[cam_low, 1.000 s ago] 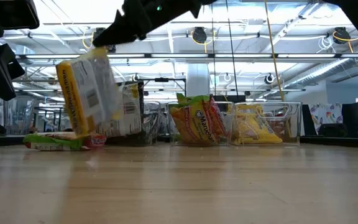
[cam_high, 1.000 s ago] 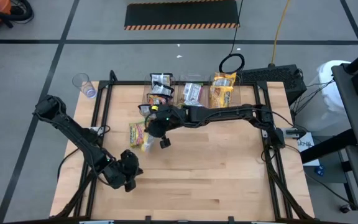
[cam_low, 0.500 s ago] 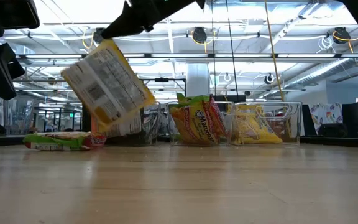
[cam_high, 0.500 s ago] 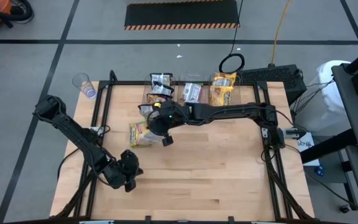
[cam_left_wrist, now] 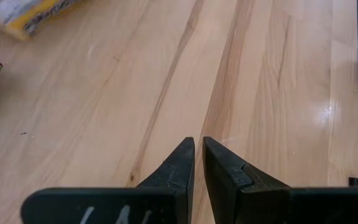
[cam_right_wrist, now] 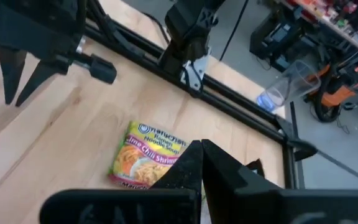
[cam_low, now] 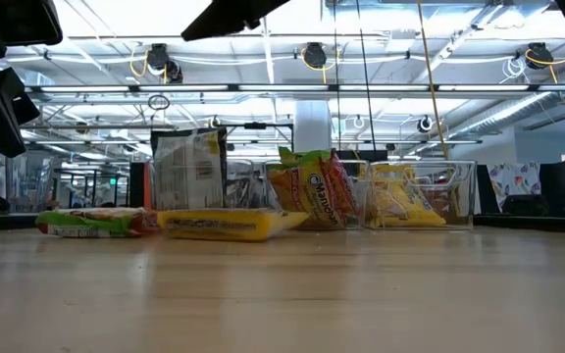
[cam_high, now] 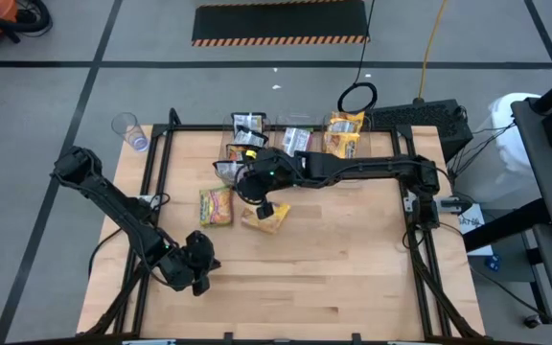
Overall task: Sort Maruchan noodles
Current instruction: Put the yellow noodle pack into the right transparent bin
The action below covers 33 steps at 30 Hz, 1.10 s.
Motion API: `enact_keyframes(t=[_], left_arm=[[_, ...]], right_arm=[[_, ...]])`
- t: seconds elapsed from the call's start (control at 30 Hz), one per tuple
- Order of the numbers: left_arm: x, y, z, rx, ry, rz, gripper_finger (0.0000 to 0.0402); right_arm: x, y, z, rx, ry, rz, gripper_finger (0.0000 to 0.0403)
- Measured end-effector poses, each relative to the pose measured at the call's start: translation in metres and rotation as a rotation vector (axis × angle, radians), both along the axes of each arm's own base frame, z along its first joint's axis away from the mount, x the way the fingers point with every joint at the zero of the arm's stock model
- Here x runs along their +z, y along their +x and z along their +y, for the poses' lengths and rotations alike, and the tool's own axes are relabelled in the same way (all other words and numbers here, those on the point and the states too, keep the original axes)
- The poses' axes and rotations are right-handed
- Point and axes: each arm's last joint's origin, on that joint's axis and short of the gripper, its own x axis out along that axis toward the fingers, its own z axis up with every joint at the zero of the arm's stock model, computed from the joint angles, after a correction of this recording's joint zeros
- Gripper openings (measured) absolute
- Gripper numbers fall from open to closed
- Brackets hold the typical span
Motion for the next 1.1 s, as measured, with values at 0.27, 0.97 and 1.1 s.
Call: enact_keyframes(t=[0.27, 0.97, 1.1], left_arm=[[0.0, 0.0, 0.0, -0.013, 0.011, -0.001, 0.0037], [0.001, 0.001, -0.001, -0.017, 0.009, -0.008, 0.0037], [0.001, 0.001, -0.001, -0.012, 0.003, -0.009, 0.0037]], right_arm=[[-0.003, -0.016, 0.005, 0.012, 0.009, 0.158, 0.0], [-0.07, -0.062, 0.014, -0.094, 0.146, 0.755, 0.0029], [-0.073, -0.063, 0.015, -0.092, 0.146, 0.761, 0.0071]])
